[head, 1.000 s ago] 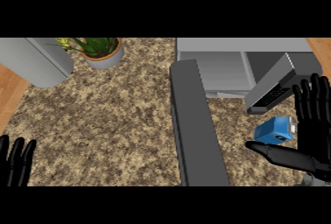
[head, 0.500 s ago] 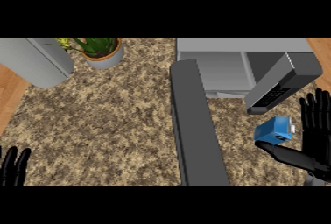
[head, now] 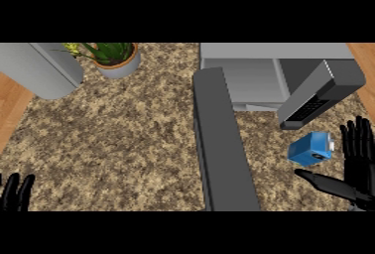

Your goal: Pick up the milk, place it into the microwave and close the microwave

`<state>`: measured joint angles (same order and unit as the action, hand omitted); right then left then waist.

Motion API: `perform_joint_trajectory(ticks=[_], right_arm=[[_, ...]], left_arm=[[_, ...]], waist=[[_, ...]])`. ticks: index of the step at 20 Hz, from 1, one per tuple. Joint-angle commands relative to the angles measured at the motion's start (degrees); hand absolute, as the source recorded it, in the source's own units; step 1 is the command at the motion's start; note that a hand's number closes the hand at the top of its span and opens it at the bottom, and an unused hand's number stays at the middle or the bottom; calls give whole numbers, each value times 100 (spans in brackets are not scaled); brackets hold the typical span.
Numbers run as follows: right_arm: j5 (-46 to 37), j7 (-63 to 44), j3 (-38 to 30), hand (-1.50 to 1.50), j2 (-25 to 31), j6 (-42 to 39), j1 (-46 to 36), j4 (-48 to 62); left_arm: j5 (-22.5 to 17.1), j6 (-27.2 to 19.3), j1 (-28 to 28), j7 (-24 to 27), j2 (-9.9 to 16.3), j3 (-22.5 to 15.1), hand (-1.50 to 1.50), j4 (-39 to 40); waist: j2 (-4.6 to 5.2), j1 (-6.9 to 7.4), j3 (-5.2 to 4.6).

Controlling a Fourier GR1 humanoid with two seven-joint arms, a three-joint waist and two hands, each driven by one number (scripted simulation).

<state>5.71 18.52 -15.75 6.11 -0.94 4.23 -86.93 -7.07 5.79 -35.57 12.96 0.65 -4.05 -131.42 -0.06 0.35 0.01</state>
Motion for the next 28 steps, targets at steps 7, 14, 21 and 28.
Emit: perform_joint_trajectory(ticks=[7,14,21,28], right_arm=[[-141,1014,-158,-150,320,-331,-400,1341],[-322,1712,-217,-150,291,-112,-986,2663],[-567,1773,-523,-150,516,715,-1502,3467],[-453,3007,-944,-150,1201,203,-1933,5509]], left_arm=[[203,-169,-583,193,-63,-581,-150,-345],[197,-159,59,-130,-64,-267,-150,-83],[181,-196,123,-140,-62,-306,-150,66],[211,8,-37,352,-61,-148,-150,275]], waist=[[0,27,1],[11,14,2],[15,24,3],[20,51,7]])
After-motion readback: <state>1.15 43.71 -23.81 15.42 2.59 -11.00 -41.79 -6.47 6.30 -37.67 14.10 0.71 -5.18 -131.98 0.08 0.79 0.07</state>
